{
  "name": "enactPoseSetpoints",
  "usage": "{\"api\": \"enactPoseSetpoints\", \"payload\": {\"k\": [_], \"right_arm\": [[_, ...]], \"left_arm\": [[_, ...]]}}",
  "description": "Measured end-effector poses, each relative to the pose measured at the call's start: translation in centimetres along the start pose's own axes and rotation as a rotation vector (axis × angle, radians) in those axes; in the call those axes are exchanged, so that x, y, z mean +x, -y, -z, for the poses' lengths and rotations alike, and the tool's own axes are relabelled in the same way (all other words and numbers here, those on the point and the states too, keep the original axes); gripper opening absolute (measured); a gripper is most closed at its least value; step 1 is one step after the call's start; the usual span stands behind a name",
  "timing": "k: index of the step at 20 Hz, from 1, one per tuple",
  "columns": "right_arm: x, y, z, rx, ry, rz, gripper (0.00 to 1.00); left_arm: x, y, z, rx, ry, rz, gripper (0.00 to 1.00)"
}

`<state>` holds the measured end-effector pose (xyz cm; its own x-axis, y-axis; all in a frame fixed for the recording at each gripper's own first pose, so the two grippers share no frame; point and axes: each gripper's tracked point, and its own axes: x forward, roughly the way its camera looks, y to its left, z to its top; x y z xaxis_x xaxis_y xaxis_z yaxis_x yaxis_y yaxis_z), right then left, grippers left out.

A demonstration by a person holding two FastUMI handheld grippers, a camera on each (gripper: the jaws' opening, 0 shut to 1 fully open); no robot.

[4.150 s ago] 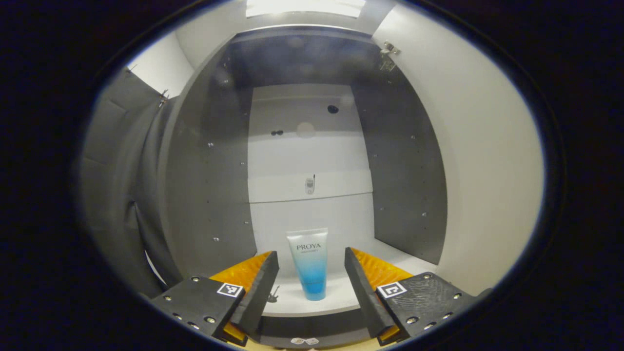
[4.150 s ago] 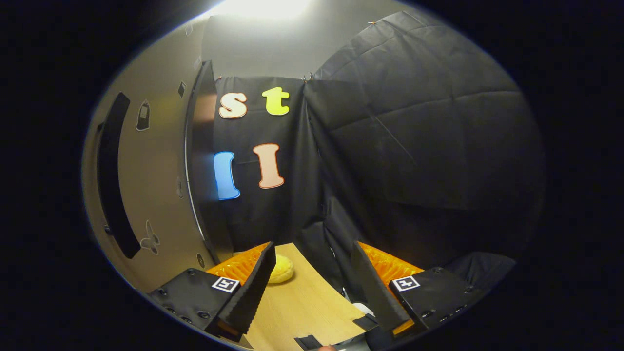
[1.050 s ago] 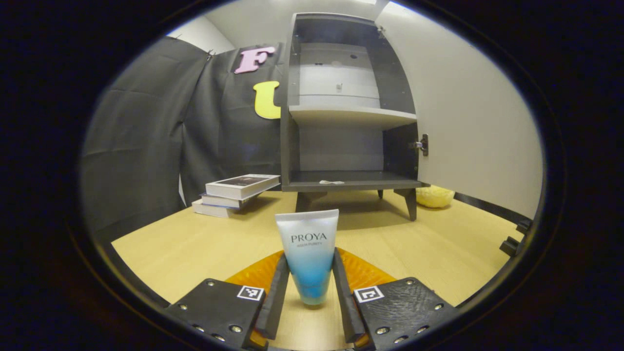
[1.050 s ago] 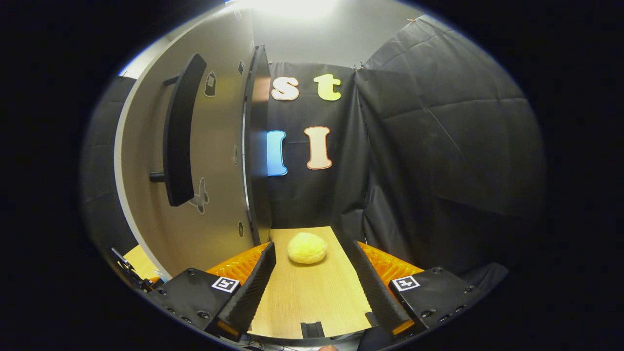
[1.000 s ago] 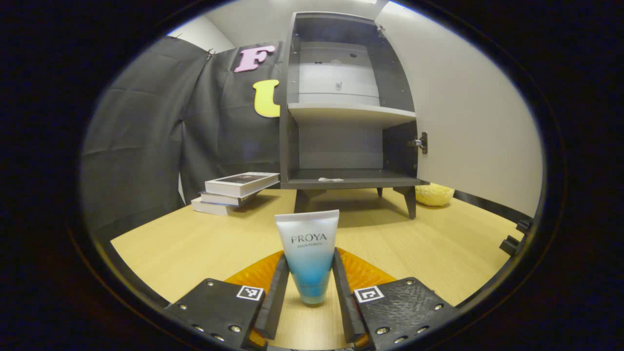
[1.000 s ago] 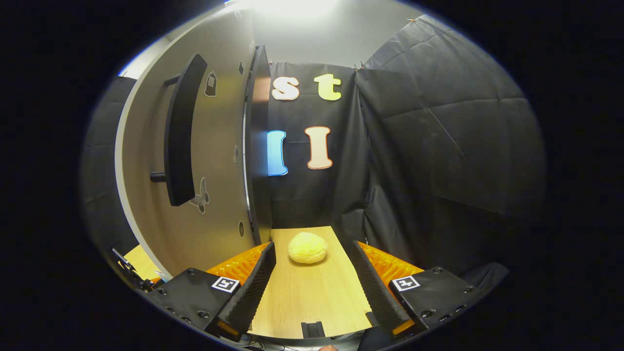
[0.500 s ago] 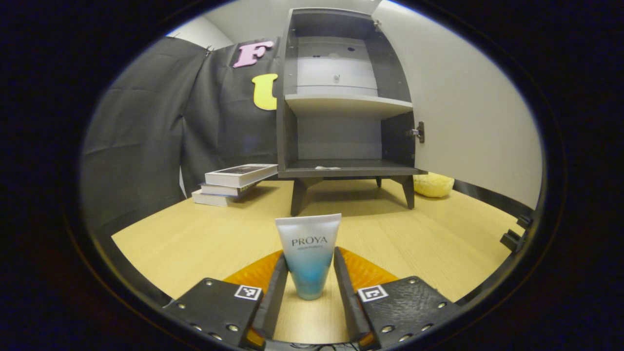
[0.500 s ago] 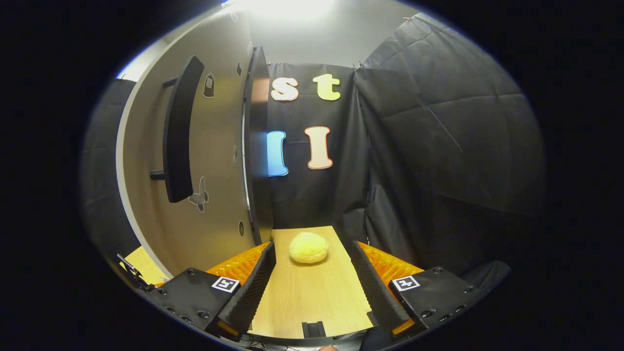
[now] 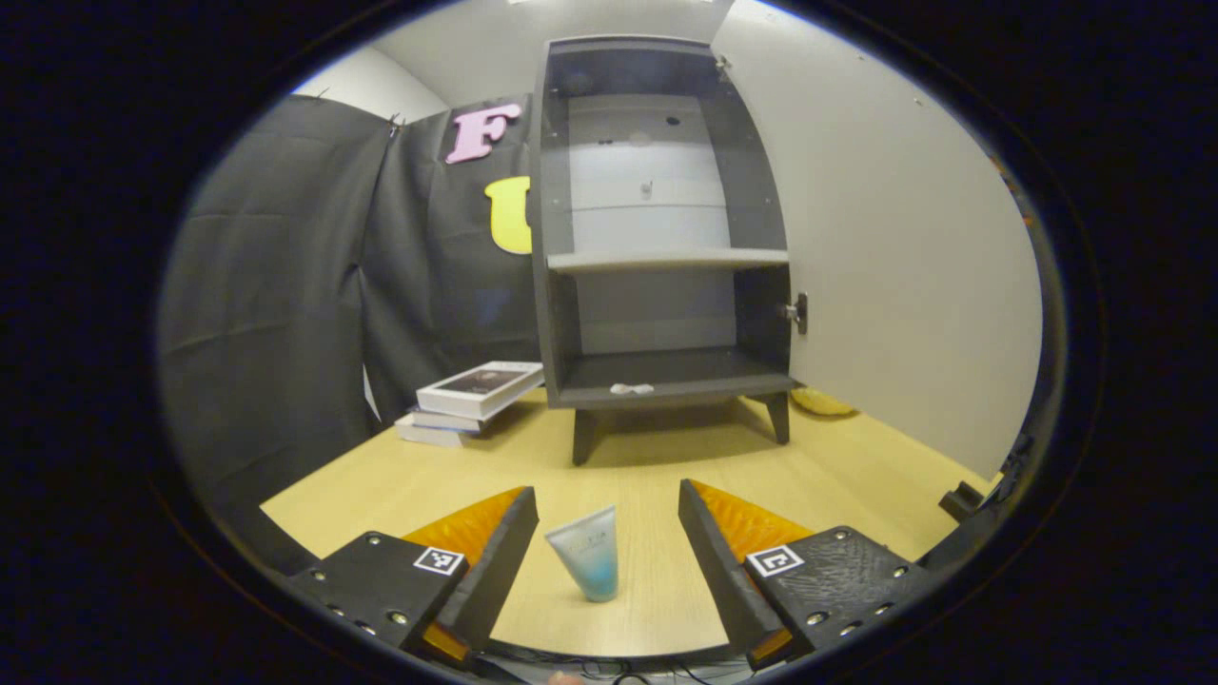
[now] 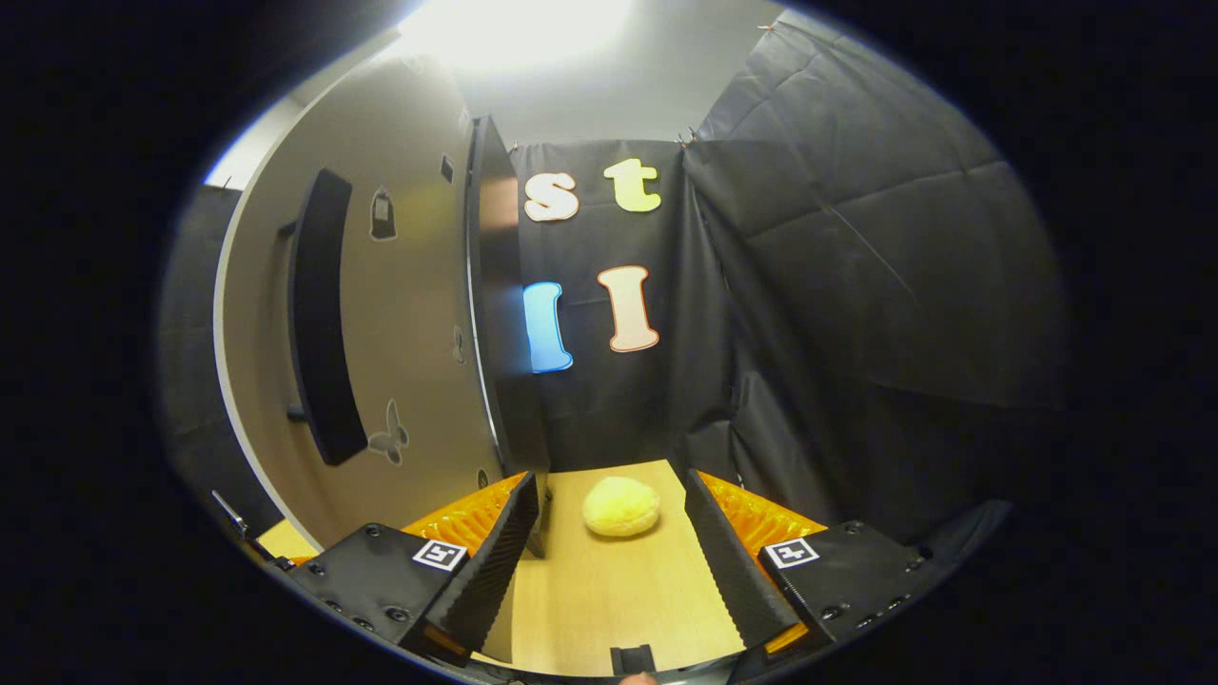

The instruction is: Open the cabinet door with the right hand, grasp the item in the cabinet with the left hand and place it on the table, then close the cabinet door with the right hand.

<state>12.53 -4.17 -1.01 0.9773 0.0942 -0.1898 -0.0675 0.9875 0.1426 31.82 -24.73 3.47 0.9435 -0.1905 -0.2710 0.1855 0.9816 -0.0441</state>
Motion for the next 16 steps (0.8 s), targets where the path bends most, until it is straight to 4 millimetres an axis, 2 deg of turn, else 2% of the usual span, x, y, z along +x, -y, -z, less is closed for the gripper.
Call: {"api": "enactPoseSetpoints", "payload": {"k": [6,11,16], "right_arm": [[0.5,-1.3,-2.7,0.011,0.054,-0.026,0.98],[-0.6,-2.3,-4.8,-0.001,0.092,0.009,0.98],[-2.2,-4.1,-6.6,-0.05,0.102,0.05,0.98]], "left_arm": [[-0.4,-2.6,-5.8,-0.009,0.067,-0.078,0.9],[-1.1,-7.1,-11.7,0.042,0.159,-0.187,0.92],[-1.4,-10.5,-14.9,-0.001,0.195,-0.193,0.9]]}}
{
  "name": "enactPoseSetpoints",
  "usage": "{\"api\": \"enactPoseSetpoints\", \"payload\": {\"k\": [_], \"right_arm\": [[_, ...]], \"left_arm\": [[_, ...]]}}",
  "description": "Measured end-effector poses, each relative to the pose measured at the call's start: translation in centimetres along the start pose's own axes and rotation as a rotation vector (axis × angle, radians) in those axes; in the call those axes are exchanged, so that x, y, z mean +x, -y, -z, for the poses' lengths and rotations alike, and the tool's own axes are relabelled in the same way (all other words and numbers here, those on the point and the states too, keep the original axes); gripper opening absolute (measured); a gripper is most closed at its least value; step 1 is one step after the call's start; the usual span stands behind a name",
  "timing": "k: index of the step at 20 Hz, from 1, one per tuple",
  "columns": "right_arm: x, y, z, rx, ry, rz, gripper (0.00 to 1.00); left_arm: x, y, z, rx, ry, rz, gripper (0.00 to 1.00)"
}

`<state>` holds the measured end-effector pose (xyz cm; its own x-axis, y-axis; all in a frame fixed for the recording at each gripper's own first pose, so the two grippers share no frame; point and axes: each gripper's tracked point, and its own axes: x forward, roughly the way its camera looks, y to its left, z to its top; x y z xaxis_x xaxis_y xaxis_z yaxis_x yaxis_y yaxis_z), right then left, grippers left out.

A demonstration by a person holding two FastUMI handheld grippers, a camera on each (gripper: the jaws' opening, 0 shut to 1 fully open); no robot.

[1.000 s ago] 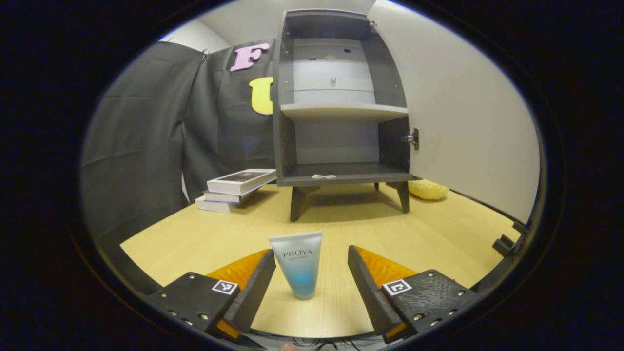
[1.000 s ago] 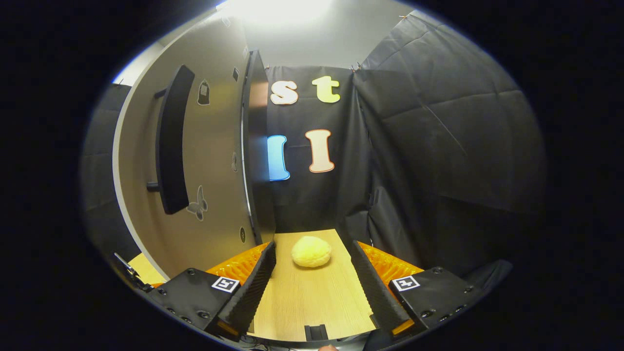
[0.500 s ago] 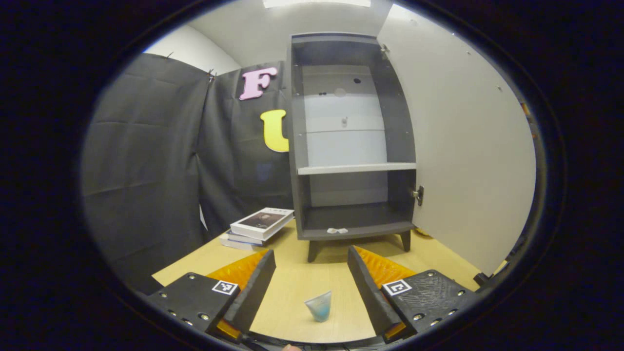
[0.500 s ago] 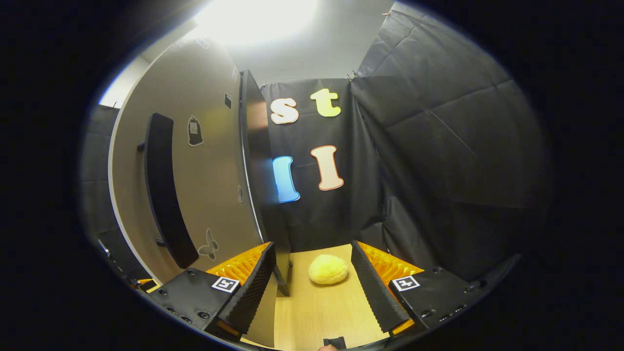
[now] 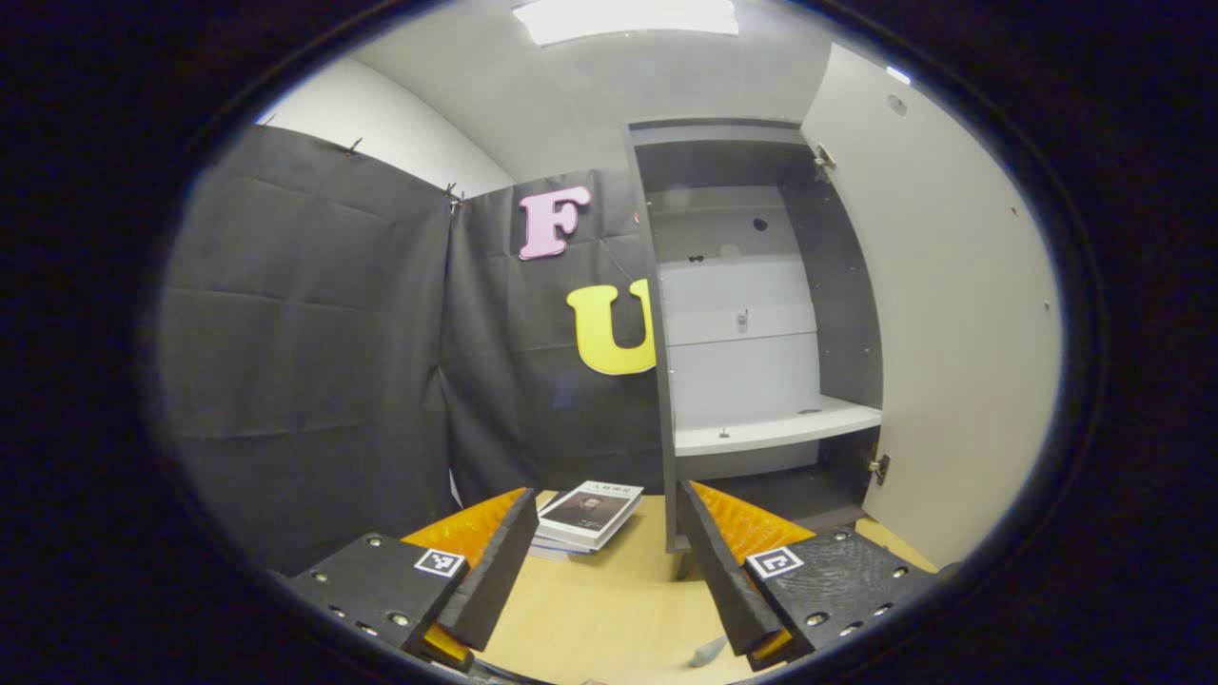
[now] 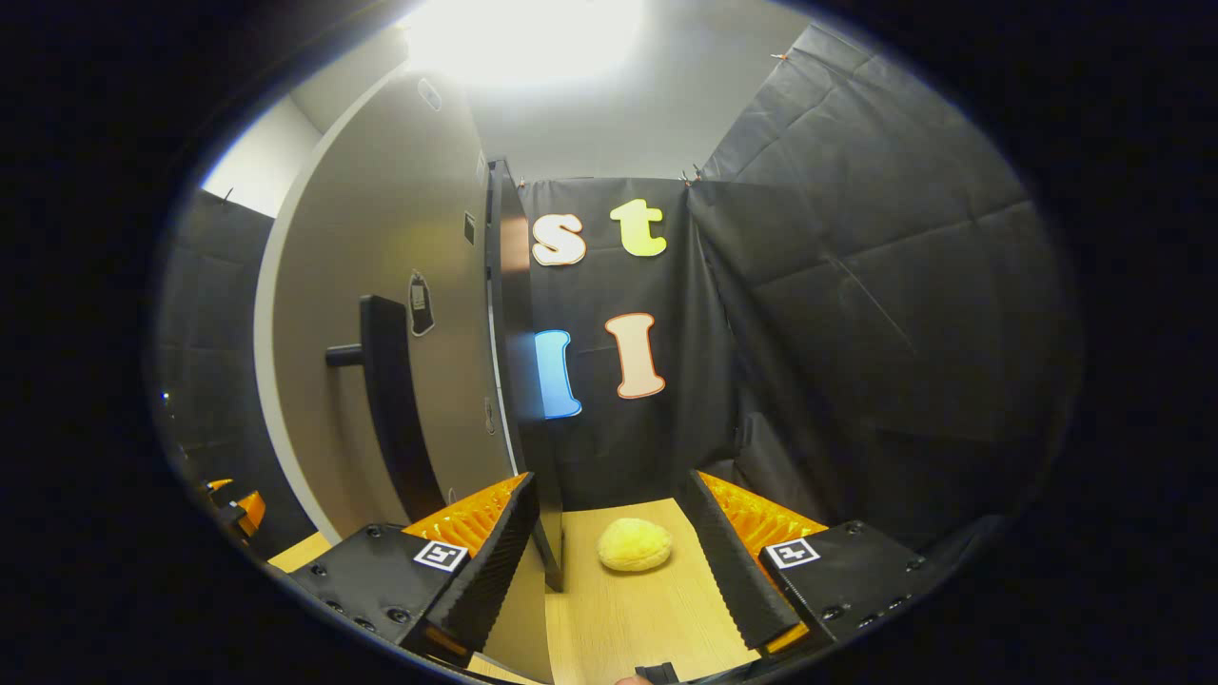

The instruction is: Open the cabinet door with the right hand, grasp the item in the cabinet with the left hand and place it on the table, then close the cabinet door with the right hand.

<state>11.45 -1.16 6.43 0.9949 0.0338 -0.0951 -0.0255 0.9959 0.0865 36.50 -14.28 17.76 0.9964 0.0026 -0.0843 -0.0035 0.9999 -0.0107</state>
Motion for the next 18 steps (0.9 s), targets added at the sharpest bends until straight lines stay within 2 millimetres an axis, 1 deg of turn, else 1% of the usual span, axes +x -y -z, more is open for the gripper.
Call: {"api": "enactPoseSetpoints", "payload": {"k": [2,3,4,5,6,7,8,9,10,11,12,13,14,15,16,17,18], "right_arm": [[-0.8,0.1,-0.5,-0.053,0.014,0.051,0.96],[-1.4,0.2,-0.6,-0.076,0.016,0.078,0.96],[-1.7,0.3,-0.6,-0.089,0.014,0.102,0.96],[-1.8,0.2,-0.6,-0.095,0.012,0.122,0.92],[-2.0,0.1,-0.6,-0.095,0.009,0.137,0.92],[-2.0,-0.2,-0.6,-0.09,0.003,0.147,0.92],[-2.1,-0.5,-0.5,-0.084,-0.003,0.152,0.96],[-2.2,-0.9,-0.4,-0.081,-0.006,0.154,0.96],[-2.3,-1.4,-0.4,-0.081,-0.009,0.156,0.92],[-2.4,-1.8,-0.5,-0.083,-0.01,0.156,0.91],[-2.5,-2.3,-0.4,-0.087,-0.011,0.156,0.92],[-2.6,-2.9,-0.5,-0.091,-0.011,0.153,0.96],[-2.7,-3.5,-0.4,-0.094,-0.012,0.15,0.92],[-2.8,-4.2,-0.4,-0.096,-0.012,0.146,0.92],[-3.0,-4.9,-0.4,-0.096,-0.012,0.141,0.92],[-3.2,-5.6,-0.2,-0.096,-0.013,0.134,0.92],[-3.5,-6.4,-0.1,-0.098,-0.013,0.128,0.96]], "left_arm": [[0.3,-2.3,-1.4,-0.006,0.019,-0.008,0.92],[1.0,-3.4,-1.4,-0.007,0.021,-0.007,0.94],[1.5,-4.4,-1.5,-0.008,0.025,-0.006,0.92],[1.9,-5.1,-1.4,-0.011,0.03,-0.004,0.94],[2.5,-5.7,-0.9,-0.014,0.03,-0.001,0.92],[2.6,-6.3,-0.4,-0.018,0.021,0.001,0.92],[2.9,-6.7,0.1,-0.025,0.013,0.007,0.9],[3.2,-6.9,0.4,-0.034,0.004,0.015,0.9],[3.5,-7.1,0.9,-0.042,-0.004,0.026,0.89],[3.8,-7.5,1.1,-0.046,-0.008,0.034,0.89],[4.0,-7.8,1.3,-0.047,-0.012,0.042,0.92],[4.2,-8.2,1.5,-0.046,-0.016,0.049,0.92],[4.4,-8.4,1.6,-0.046,-0.016,0.056,0.92],[4.6,-8.8,1.7,-0.045,-0.017,0.063,0.89],[4.6,-9.1,2.0,-0.044,-0.019,0.067,0.92],[4.7,-9.5,2.1,-0.045,-0.022,0.07,0.92],[4.8,-9.9,2.4,-0.048,-0.026,0.074,0.9]]}}
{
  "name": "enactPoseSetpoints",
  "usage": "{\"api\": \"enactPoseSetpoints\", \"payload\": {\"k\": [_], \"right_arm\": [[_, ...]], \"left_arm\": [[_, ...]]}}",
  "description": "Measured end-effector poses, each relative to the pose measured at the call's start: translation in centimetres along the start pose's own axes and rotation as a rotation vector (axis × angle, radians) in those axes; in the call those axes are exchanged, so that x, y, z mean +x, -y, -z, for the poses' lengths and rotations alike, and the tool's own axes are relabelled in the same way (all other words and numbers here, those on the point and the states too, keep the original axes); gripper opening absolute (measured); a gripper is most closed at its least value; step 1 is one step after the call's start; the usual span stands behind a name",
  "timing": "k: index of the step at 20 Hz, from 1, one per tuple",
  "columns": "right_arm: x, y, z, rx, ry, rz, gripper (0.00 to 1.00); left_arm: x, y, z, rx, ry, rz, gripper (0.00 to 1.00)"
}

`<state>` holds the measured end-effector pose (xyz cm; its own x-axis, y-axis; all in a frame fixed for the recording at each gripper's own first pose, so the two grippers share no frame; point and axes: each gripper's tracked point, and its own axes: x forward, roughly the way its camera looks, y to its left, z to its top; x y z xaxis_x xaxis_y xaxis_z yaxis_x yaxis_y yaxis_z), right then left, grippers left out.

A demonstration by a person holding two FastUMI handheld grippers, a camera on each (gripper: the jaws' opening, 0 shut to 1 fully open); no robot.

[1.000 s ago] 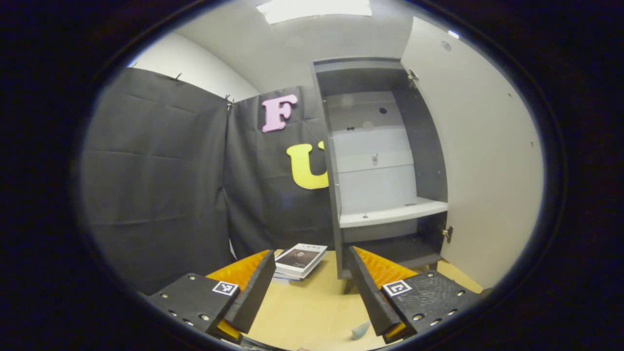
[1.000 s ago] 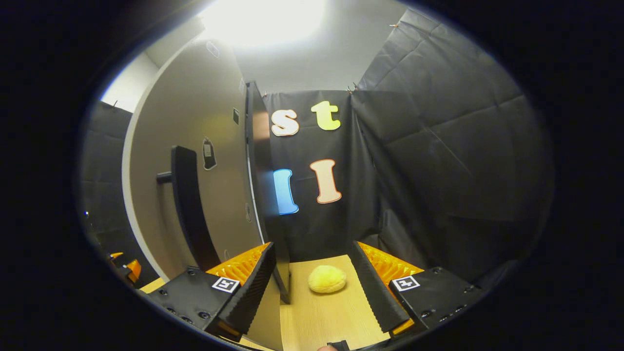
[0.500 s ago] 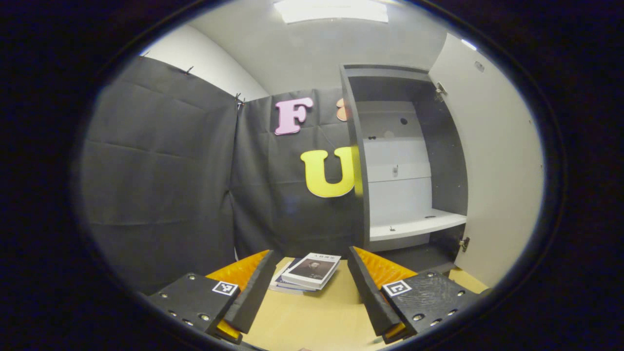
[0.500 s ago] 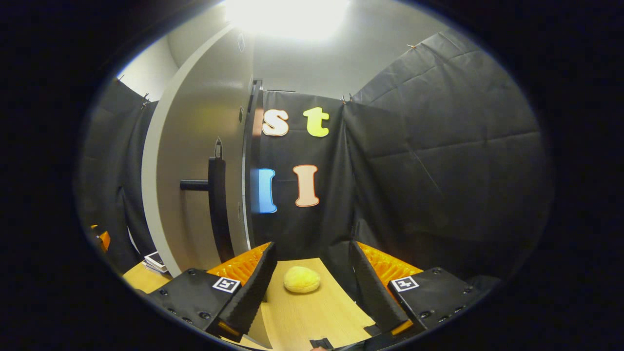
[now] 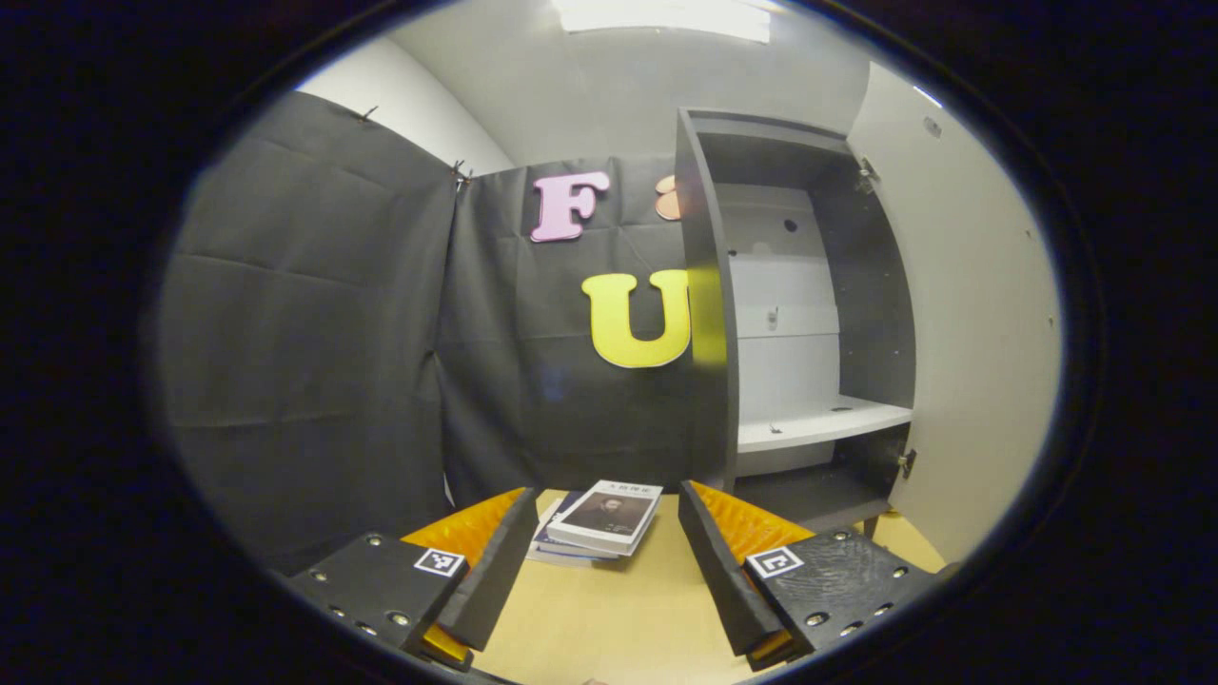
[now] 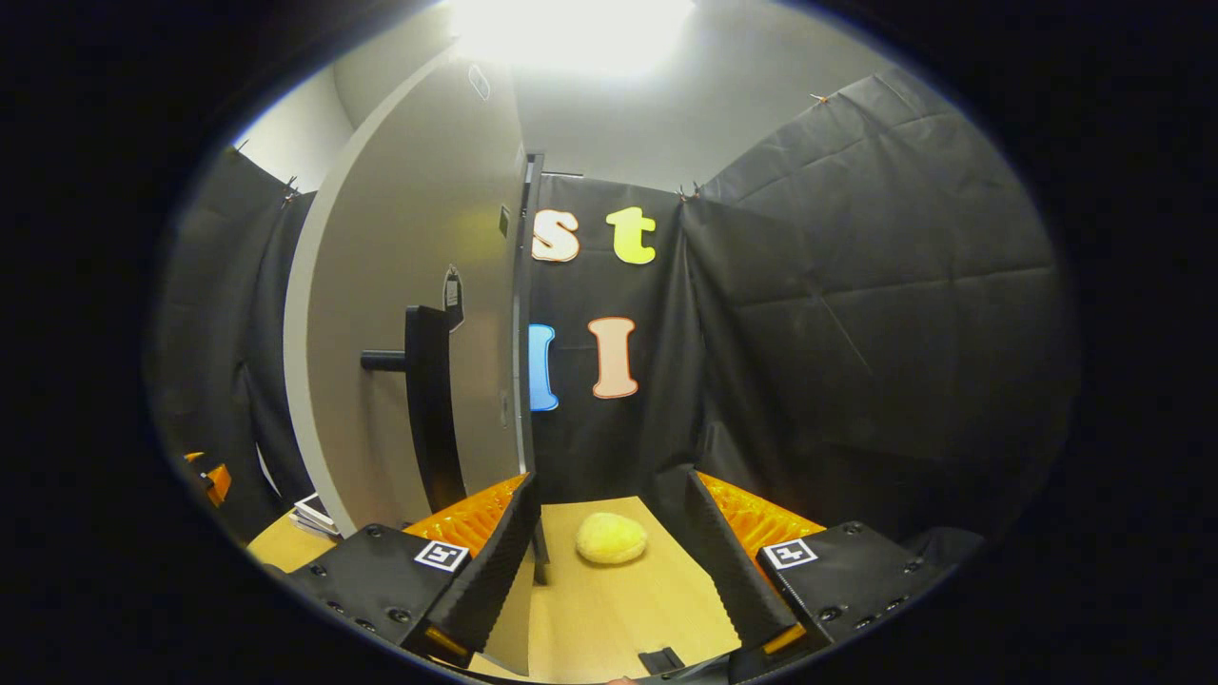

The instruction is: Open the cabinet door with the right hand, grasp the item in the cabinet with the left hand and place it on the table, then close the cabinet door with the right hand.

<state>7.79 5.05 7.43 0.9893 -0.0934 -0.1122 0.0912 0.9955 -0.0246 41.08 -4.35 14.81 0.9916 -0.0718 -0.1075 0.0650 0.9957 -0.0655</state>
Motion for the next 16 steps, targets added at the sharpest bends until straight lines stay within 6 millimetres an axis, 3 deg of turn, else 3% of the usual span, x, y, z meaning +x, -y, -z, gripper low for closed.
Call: {"api": "enactPoseSetpoints", "payload": {"k": [2,3,4,6,7,9,11,12,14,16], "right_arm": [[-0.6,-1.3,0.0,-0.004,0.001,-0.009,0.96],[-0.6,-1.8,-0.1,-0.005,0.001,-0.013,0.92],[-0.7,-2.4,0.0,-0.004,0.001,-0.018,0.96],[-0.8,-3.8,-0.1,-0.002,0.001,-0.029,0.96],[-0.7,-4.4,-0.1,-0.004,0.001,-0.036,0.92],[-0.7,-5.8,-0.1,-0.009,0.003,-0.053,0.96],[-0.7,-7.4,0.0,-0.011,0.005,-0.077,0.92],[-0.7,-8.3,0.0,-0.012,0.006,-0.09,0.96],[-0.8,-10.1,-0.1,-0.017,0.008,-0.117,0.92],[-0.4,-11.6,-0.1,-0.027,0.012,-0.143,0.96]], "left_arm": [[0.1,-0.9,0.5,-0.007,-0.009,0.004,0.92],[0.1,-1.4,0.8,-0.009,-0.013,0.005,0.92],[0.0,-2.0,1.0,-0.009,-0.016,0.004,0.92],[-0.2,-3.3,1.2,-0.012,-0.019,-0.001,0.92],[-0.2,-3.8,1.3,-0.015,-0.022,-0.003,0.92],[-0.4,-5.1,1.3,-0.02,-0.022,-0.01,0.92],[-0.7,-6.4,1.5,-0.02,-0.019,-0.019,0.92],[-0.8,-7.1,1.6,-0.021,-0.018,-0.025,0.89],[-1.2,-8.4,1.8,-0.025,-0.019,-0.039,0.89],[-1.5,-9.6,2.2,-0.03,-0.023,-0.053,0.89]]}}
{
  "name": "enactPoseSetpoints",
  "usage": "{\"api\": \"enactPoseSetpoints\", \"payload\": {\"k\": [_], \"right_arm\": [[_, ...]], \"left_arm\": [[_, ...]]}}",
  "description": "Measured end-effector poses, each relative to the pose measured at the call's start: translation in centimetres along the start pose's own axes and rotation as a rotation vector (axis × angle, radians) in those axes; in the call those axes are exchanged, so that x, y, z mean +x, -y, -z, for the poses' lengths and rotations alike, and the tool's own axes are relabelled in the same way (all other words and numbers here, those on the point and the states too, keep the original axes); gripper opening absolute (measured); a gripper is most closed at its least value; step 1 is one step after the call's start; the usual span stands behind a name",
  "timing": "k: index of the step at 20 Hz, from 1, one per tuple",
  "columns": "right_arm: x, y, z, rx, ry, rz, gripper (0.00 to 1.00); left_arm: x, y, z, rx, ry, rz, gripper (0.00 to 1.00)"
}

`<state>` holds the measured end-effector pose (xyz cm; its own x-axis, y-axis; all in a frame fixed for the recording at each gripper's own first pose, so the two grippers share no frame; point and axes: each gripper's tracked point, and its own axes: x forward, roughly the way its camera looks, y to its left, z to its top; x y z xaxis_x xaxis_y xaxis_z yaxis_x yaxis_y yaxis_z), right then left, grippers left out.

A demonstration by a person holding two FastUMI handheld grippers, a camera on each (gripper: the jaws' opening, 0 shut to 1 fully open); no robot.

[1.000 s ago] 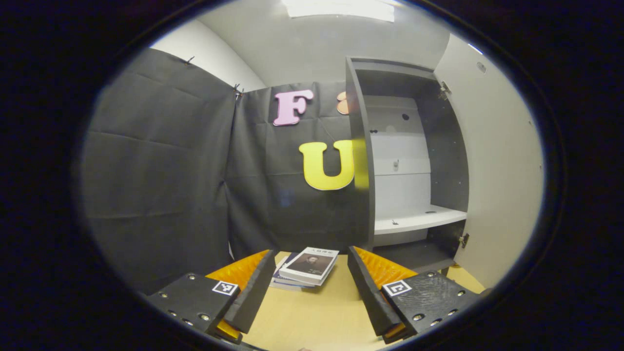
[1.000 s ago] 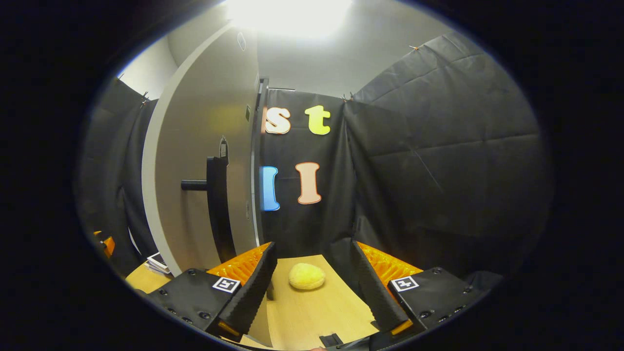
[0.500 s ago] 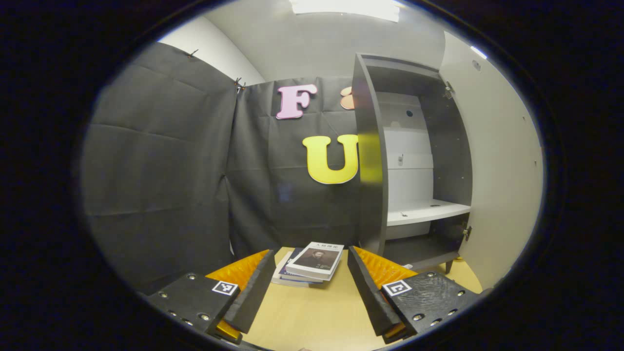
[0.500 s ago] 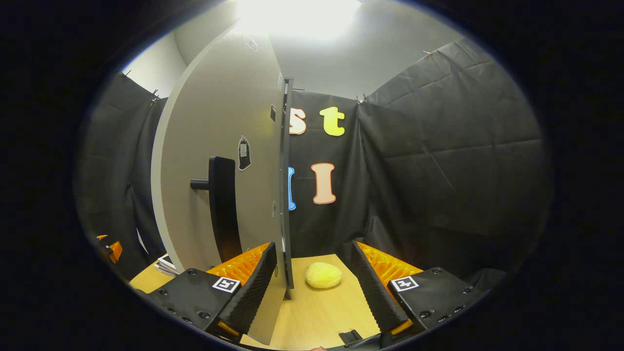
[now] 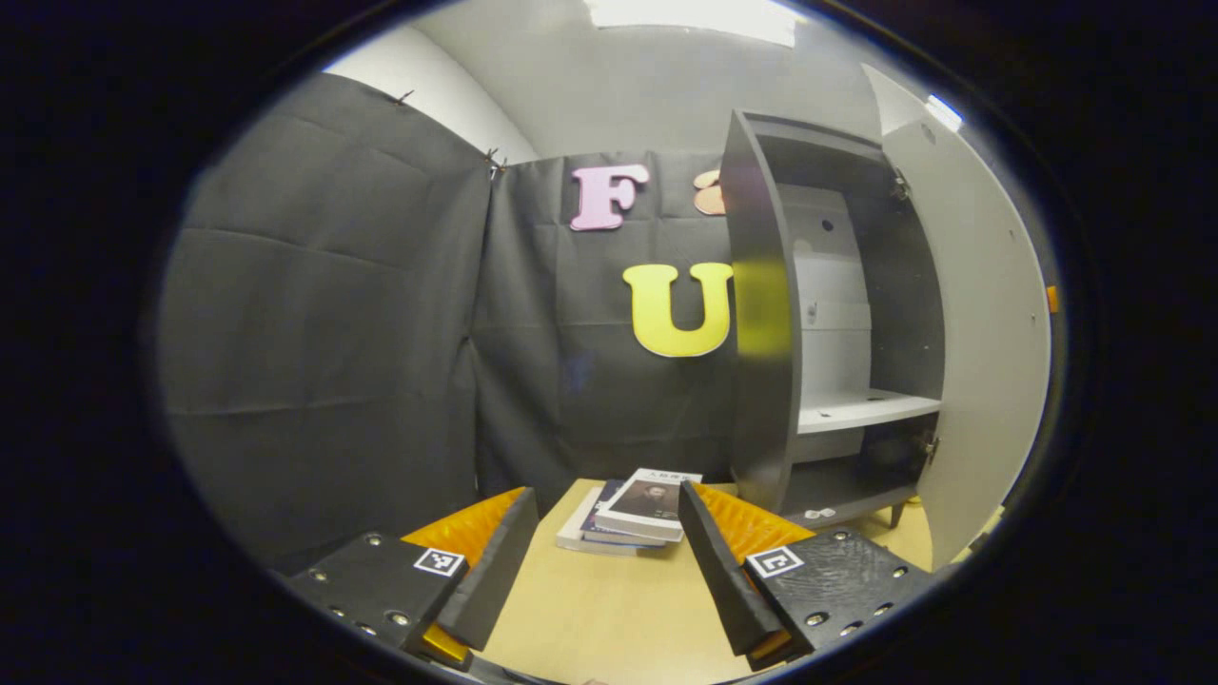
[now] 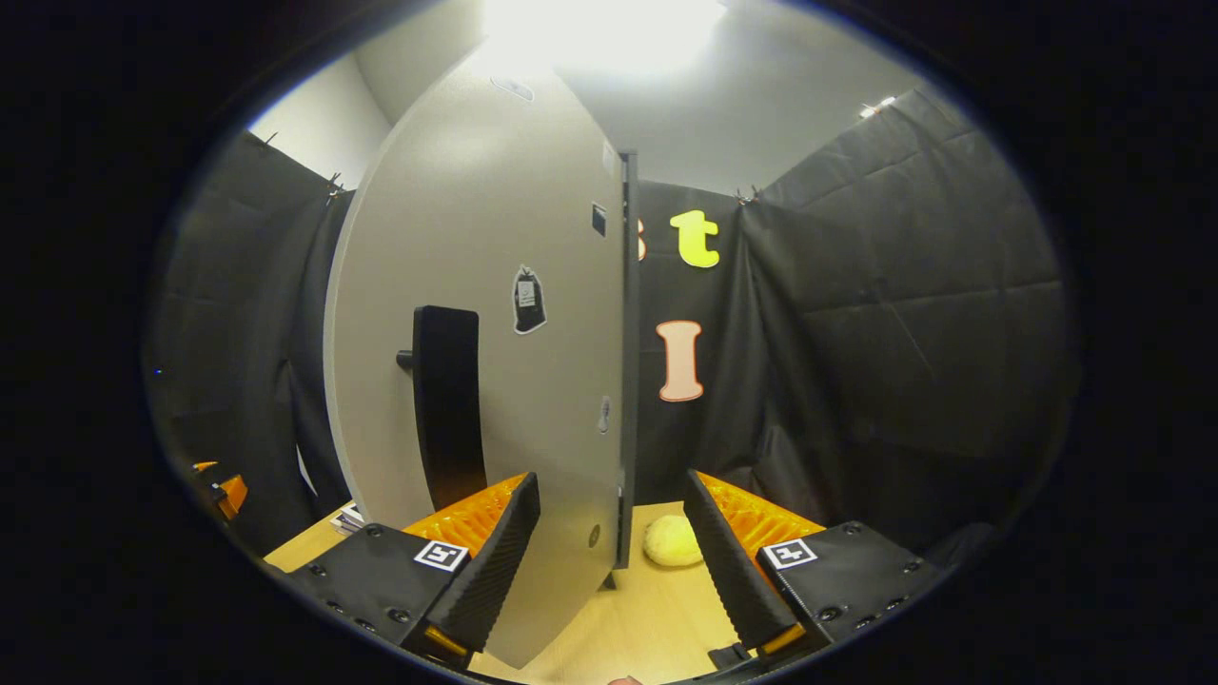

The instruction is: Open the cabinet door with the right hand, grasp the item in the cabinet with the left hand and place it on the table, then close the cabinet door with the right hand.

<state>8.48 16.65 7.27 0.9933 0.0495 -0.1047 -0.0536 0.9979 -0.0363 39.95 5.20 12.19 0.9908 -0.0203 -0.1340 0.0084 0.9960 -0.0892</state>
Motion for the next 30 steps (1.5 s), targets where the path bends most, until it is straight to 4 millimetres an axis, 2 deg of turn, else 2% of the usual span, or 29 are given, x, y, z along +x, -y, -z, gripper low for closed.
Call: {"api": "enactPoseSetpoints", "payload": {"k": [1,2,4,5,10,11,12,13,15,21,25,26,28,30], "right_arm": [[0.6,-0.8,-0.1,-0.005,0.001,-0.014,0.96],[1.2,-1.8,-0.1,-0.004,0.001,-0.032,0.92],[2.2,-3.2,0.1,0.009,0.0,-0.07,0.92],[2.8,-4.1,0.0,0.016,-0.001,-0.091,0.96],[6.0,-8.7,0.1,0.04,-0.006,-0.195,0.97],[6.2,-9.6,0.4,0.046,-0.009,-0.208,0.92],[6.5,-10.3,0.6,0.054,-0.012,-0.217,0.97],[6.8,-11.1,0.6,0.06,-0.014,-0.225,0.97],[7.1,-12.1,0.9,0.067,-0.017,-0.234,0.97],[7.1,-12.5,1.5,0.052,-0.02,-0.24,0.97],[6.2,-11.0,1.7,0.04,-0.017,-0.249,0.97],[6.0,-10.5,1.6,0.046,-0.014,-0.253,0.97],[5.7,-9.1,1.5,0.06,-0.008,-0.256,0.97],[5.6,-7.7,1.4,0.069,-0.008,-0.261,0.96]], "left_arm": [[-0.1,-0.6,0.2,-0.002,-0.004,-0.008,0.92],[-0.3,-1.3,0.5,-0.003,-0.007,-0.016,0.92],[-0.8,-2.6,0.7,-0.005,-0.013,-0.036,0.89],[-1.0,-3.4,0.7,-0.007,-0.013,-0.049,0.89],[-2.3,-6.5,1.5,-0.022,-0.021,-0.105,0.89],[-2.6,-7.2,1.7,-0.024,-0.026,-0.114,0.92],[-2.8,-7.5,2.0,-0.026,-0.032,-0.122,0.89],[-2.9,-7.9,2.2,-0.027,-0.034,-0.127,0.92],[-3.1,-8.2,2.2,-0.023,-0.034,-0.135,0.89],[-3.2,-8.2,2.1,-0.023,-0.028,-0.127,0.9],[-3.6,-7.4,1.0,-0.018,-0.022,-0.106,0.89],[-3.8,-6.2,0.1,-0.016,-0.017,-0.093,0.9],[-2.7,-3.1,-0.1,0.001,-0.004,-0.075,0.9],[-2.4,-1.0,-0.9,0.015,0.007,-0.06,0.92]]}}
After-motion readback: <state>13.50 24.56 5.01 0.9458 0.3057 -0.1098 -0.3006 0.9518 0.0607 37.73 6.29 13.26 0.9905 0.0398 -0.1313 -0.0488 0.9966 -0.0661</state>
